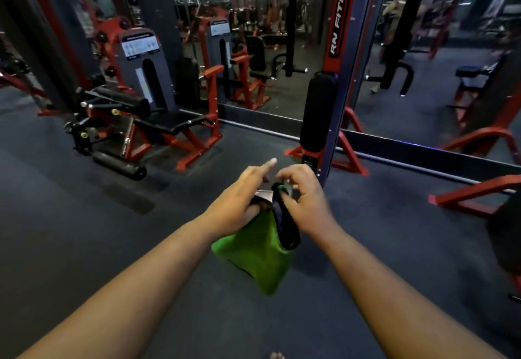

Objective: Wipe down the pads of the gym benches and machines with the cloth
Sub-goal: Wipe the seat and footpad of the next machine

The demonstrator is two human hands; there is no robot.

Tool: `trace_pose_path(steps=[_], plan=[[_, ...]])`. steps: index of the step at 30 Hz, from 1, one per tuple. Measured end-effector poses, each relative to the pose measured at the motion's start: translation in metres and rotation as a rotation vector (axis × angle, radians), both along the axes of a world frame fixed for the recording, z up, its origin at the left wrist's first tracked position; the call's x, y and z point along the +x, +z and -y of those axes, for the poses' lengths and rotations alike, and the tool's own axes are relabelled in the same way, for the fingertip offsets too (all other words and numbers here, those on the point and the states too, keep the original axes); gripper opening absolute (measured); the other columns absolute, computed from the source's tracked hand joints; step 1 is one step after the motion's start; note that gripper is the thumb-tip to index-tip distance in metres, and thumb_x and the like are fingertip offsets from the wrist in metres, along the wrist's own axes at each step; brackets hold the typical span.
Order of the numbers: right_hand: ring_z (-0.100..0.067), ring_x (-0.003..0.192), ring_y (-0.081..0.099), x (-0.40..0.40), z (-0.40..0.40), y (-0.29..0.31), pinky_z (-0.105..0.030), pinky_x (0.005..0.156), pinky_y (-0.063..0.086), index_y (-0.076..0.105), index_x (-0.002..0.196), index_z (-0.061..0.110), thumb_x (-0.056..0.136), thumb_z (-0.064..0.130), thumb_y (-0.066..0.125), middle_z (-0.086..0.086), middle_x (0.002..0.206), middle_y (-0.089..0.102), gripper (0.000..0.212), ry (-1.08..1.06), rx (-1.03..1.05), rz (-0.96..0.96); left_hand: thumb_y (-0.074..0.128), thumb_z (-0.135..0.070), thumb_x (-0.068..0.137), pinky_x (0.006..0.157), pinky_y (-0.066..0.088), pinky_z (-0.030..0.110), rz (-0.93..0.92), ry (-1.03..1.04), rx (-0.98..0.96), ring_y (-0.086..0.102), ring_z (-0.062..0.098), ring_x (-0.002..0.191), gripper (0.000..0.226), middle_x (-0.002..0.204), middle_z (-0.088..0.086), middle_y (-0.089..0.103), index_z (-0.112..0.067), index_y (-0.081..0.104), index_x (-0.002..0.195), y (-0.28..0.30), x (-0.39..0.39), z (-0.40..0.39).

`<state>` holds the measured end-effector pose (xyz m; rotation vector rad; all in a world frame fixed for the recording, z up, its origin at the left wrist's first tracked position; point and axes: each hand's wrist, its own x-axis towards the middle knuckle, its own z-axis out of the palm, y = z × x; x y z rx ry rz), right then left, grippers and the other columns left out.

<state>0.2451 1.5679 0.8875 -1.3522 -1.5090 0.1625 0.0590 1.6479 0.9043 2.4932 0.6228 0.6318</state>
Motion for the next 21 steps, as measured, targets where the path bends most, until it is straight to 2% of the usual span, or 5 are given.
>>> trace_pose_path(steps=[4, 7, 9, 14, 21], plan=[[-0.007, 0.061, 0.051, 0.018, -0.074, -0.019, -0.048, 0.069, 0.051, 0.049, 0.083, 0.026, 0.074, 0.012, 0.082, 0.007, 0.066, 0.056, 0.036, -0.196, -0.271, -0.281, 0.061, -0.006, 0.089, 0.096, 0.046, 0.029, -0.084, -0.100, -0.023, 0.051, 0.008, 0.113, 0.058, 0.120, -0.008, 0.046, -0.031, 0.056, 0.141, -0.013, 0.030, -0.080], [-0.011, 0.073, 0.063, 0.037, -0.113, -0.031, -0.048, 0.076, 0.055, 0.056, 0.088, 0.030, 0.082, 0.019, 0.079, 0.009, 0.077, 0.066, 0.026, -0.040, -0.252, -0.349, 0.060, -0.016, 0.086, 0.093, 0.049, 0.037, -0.122, -0.063, -0.053, 0.054, 0.009, 0.109, 0.034, 0.113, -0.013, 0.046, -0.035, 0.066, 0.113, -0.017, 0.047, -0.133], [-0.010, 0.089, 0.065, 0.052, -0.129, -0.034, -0.039, 0.083, 0.054, 0.064, 0.098, 0.029, 0.092, 0.030, 0.070, 0.011, 0.091, 0.067, 0.009, 0.057, -0.151, -0.204, 0.061, -0.023, 0.085, 0.092, 0.049, 0.045, -0.121, -0.009, 0.006, 0.054, 0.011, 0.107, 0.017, 0.113, -0.013, 0.049, -0.034, 0.062, 0.097, -0.017, 0.053, -0.170], [-0.016, 0.123, 0.043, 0.096, -0.176, -0.046, -0.039, 0.101, 0.035, 0.053, 0.135, 0.039, 0.085, 0.080, 0.050, 0.005, 0.129, 0.049, 0.065, 0.126, -0.320, 0.575, 0.060, -0.033, 0.079, 0.097, 0.044, 0.047, -0.177, 0.063, 0.184, 0.052, 0.018, 0.119, 0.018, 0.120, -0.010, 0.059, -0.027, 0.062, 0.096, -0.015, 0.059, -0.254], [-0.023, 0.110, 0.056, 0.122, -0.279, -0.032, -0.045, 0.085, 0.050, 0.068, 0.107, 0.033, 0.092, 0.050, 0.050, 0.004, 0.112, 0.058, 0.029, -0.025, -0.250, 0.824, 0.066, -0.037, 0.089, 0.072, 0.049, 0.042, -0.277, -0.034, 0.221, 0.066, 0.025, 0.090, 0.020, 0.092, -0.004, 0.069, -0.023, 0.055, 0.096, -0.013, 0.089, -0.385]])
